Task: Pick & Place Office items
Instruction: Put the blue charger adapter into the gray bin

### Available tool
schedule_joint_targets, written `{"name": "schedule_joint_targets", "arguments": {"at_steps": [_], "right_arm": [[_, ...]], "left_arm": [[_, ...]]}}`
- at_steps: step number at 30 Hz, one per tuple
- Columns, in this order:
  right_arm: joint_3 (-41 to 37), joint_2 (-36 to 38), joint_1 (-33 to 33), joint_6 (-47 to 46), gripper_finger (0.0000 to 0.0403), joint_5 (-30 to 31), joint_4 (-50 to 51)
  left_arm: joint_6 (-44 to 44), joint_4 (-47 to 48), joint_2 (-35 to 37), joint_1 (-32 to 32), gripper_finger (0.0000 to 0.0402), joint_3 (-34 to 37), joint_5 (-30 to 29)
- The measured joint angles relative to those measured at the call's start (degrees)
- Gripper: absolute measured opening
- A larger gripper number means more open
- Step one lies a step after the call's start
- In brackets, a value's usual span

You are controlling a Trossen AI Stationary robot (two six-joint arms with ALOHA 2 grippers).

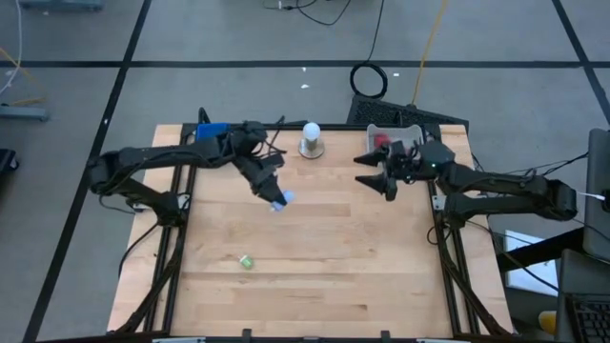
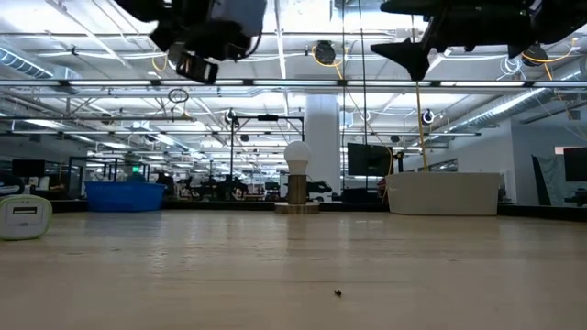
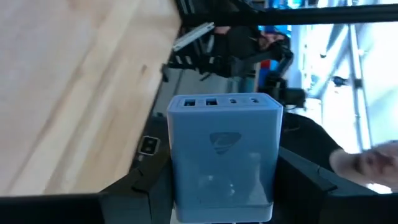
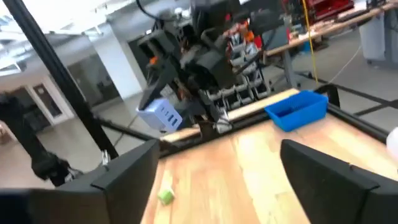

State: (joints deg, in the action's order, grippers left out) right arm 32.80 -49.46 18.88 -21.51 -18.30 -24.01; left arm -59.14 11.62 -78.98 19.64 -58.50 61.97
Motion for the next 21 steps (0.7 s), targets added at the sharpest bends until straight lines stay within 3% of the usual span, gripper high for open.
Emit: {"name": "schedule_joint_targets", "arguments": {"at_steps": [5,12,16,21], "right_arm": [[0.0,-2.4,-2.5,1.4,0.0371,0.0,-0.8],[0.0,-3.0,-5.3,0.9,0.0381,0.1,-3.0],[0.0,-3.0,-7.0,-0.8,0.0381,0.1,-5.5],[0.0,-3.1,-9.2,-1.5,0.0380,0.3,-5.3]], "left_arm": [[-9.1,-17.1,-7.3,-1.1,0.0208,0.0,5.6],[-24.4,-44.6,-17.1,-3.2,0.0208,0.0,10.4],[-28.1,-51.6,-20.6,-3.7,0.0208,0.0,11.3],[-27.9,-52.5,-22.2,-3.6,0.0208,-0.5,11.7]]}}
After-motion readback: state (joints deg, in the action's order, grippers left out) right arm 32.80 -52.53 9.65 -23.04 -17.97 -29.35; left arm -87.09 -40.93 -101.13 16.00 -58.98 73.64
